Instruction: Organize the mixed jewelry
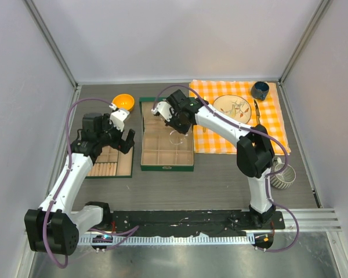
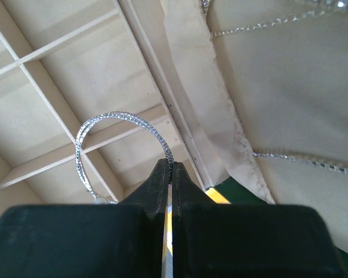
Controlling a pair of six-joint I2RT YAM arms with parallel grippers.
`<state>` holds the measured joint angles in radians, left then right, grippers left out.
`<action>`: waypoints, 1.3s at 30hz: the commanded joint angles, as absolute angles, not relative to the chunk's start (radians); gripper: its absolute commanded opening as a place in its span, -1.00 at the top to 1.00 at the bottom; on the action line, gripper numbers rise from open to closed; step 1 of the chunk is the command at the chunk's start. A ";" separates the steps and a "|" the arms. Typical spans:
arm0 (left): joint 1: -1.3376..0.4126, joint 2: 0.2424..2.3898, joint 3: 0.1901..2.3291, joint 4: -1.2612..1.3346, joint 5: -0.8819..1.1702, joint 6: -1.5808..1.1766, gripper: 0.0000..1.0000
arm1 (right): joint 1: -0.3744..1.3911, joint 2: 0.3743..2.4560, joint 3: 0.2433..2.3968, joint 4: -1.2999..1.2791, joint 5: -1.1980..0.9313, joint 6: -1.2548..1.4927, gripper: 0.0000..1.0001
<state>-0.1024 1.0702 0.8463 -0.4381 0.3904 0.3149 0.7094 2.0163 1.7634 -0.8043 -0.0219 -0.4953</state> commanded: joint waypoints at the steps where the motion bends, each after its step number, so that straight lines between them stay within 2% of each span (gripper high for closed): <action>1: -0.097 1.057 0.841 -0.399 0.411 0.305 -0.97 | 0.715 2.046 1.816 -0.776 -0.051 -0.459 0.99; 39: -0.098 1.071 0.831 -0.399 0.413 0.319 -0.97 | 0.756 2.240 1.960 -0.729 -0.049 -0.425 0.99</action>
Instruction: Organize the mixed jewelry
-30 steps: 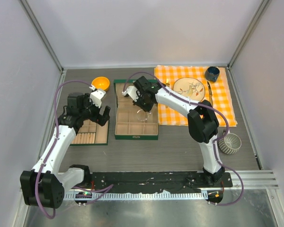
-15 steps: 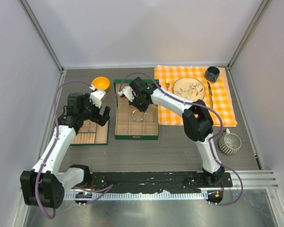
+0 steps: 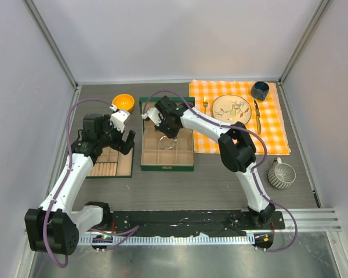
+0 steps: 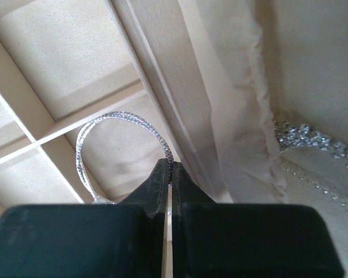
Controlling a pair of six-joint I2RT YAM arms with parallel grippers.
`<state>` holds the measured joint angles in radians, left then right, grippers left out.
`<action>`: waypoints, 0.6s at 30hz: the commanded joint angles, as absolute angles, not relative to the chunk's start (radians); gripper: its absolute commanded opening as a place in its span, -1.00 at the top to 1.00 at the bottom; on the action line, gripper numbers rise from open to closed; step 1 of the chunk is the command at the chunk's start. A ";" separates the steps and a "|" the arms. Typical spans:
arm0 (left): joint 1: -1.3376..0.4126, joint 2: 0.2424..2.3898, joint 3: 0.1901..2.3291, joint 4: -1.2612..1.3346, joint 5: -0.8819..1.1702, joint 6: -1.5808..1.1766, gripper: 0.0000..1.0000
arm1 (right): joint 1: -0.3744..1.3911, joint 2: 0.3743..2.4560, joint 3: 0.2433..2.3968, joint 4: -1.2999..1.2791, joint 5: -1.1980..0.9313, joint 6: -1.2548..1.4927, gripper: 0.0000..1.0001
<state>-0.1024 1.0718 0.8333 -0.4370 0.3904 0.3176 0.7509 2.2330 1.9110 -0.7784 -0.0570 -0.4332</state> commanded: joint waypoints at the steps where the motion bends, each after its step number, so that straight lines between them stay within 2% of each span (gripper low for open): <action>1: -0.097 1.071 0.831 -0.399 0.410 0.319 -0.97 | 0.756 2.241 1.962 -0.727 -0.048 -0.428 0.99; 11: -0.097 1.066 0.827 -0.402 0.408 0.324 -0.97 | 0.764 2.272 1.982 -0.724 -0.018 -0.428 0.96; 14: -0.097 1.065 0.822 -0.402 0.407 0.325 -0.97 | 0.765 2.272 1.977 -0.724 -0.009 -0.431 0.83; 18: -0.097 1.063 0.821 -0.396 0.410 0.321 -0.97 | 0.767 2.261 1.968 -0.724 -0.003 -0.431 0.52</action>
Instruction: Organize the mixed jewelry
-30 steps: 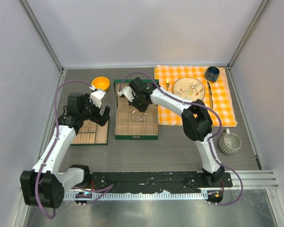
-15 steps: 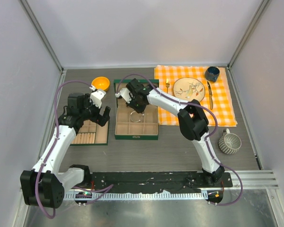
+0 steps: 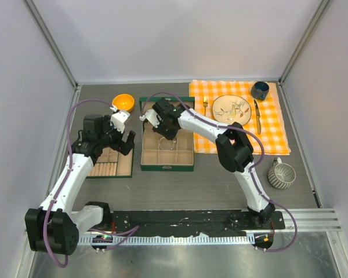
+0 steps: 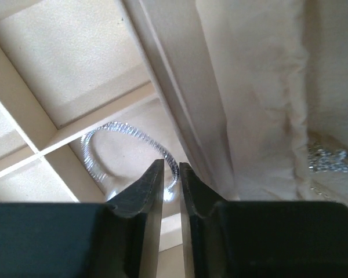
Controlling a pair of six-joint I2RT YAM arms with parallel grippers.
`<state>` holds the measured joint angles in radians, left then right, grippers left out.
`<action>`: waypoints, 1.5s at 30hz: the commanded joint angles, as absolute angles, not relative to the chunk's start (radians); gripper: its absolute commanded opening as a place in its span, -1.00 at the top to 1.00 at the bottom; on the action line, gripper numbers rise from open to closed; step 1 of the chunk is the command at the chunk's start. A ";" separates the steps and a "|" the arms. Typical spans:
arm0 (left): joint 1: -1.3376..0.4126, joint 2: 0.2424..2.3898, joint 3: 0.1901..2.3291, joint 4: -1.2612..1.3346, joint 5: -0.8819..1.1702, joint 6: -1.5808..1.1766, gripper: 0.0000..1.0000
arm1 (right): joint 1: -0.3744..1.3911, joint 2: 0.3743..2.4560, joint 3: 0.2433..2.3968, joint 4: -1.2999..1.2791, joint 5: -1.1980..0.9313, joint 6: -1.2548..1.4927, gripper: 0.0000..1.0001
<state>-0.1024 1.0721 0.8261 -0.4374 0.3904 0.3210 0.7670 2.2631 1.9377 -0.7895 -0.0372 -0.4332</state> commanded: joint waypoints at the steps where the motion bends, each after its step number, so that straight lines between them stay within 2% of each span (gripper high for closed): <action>1: -0.097 1.063 0.821 -0.397 0.408 0.322 -0.97 | 0.769 2.257 1.967 -0.726 -0.003 -0.430 0.49; 11: -0.098 1.052 0.824 -0.403 0.413 0.319 -0.97 | 0.770 2.204 1.939 -0.724 0.041 -0.430 0.31; 23: -0.097 1.022 0.827 -0.436 0.403 0.330 -0.97 | 0.793 2.042 1.822 -0.733 0.021 -0.408 0.26; 33: -0.095 1.034 0.824 -0.410 0.212 0.354 -0.99 | 0.816 1.876 1.684 -0.735 0.038 -0.397 0.27; 37: -0.089 1.110 0.838 -0.368 0.125 0.333 -0.99 | 0.816 1.806 1.632 -0.710 0.044 -0.385 0.27; 45: -0.064 1.423 0.972 -0.298 0.022 0.327 -0.96 | 0.816 1.675 1.504 -0.655 0.064 -0.391 0.27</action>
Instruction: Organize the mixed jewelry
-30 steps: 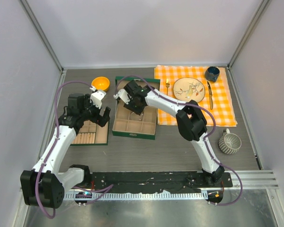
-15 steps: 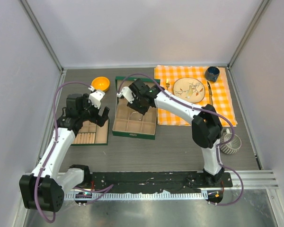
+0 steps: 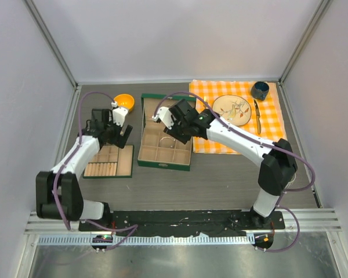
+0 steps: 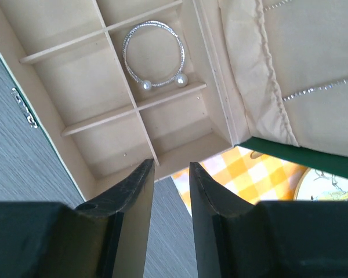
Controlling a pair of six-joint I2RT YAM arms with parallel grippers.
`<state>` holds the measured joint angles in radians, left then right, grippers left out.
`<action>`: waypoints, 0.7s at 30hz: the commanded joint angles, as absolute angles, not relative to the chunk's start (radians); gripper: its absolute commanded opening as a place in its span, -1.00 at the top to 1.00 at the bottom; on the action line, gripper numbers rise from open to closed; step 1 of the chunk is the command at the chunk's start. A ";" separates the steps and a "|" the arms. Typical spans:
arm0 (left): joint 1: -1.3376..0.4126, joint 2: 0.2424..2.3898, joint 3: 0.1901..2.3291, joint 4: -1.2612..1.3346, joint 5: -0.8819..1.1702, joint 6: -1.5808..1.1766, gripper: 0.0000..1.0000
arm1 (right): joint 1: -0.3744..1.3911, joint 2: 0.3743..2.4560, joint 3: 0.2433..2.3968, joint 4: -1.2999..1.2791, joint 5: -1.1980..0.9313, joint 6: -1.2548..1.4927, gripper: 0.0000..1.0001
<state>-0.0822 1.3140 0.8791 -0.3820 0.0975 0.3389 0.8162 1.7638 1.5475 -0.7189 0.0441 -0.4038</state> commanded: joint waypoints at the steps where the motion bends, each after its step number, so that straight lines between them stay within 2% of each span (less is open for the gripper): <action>1: -0.061 1.449 0.989 -0.285 0.015 0.328 -0.96 | 0.816 1.658 1.493 -0.647 0.067 -0.391 0.25; 10: -0.060 1.698 1.172 -0.287 -0.021 0.314 -0.90 | 0.816 1.586 1.410 -0.614 0.080 -0.387 0.24; 21: -0.060 1.786 1.203 -0.299 -0.003 0.311 -0.69 | 0.816 1.578 1.376 -0.601 0.083 -0.385 0.24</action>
<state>-0.0650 1.7763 1.1759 -0.3183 -0.0071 0.3202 0.8162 1.6272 1.3739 -0.6437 0.0708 -0.3962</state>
